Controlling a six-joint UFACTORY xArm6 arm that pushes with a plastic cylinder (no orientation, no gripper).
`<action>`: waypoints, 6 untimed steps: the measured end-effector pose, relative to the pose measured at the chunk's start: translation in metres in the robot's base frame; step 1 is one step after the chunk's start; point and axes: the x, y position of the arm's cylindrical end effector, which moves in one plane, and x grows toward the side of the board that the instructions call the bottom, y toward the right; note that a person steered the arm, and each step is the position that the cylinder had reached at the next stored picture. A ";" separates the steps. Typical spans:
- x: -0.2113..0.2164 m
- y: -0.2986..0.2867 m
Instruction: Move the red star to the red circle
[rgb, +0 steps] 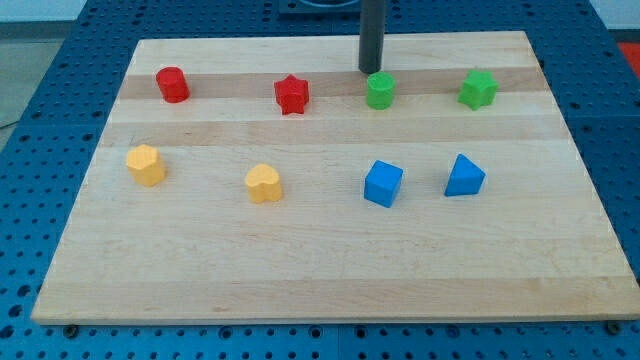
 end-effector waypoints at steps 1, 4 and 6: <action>0.012 0.014; 0.068 -0.064; 0.068 -0.166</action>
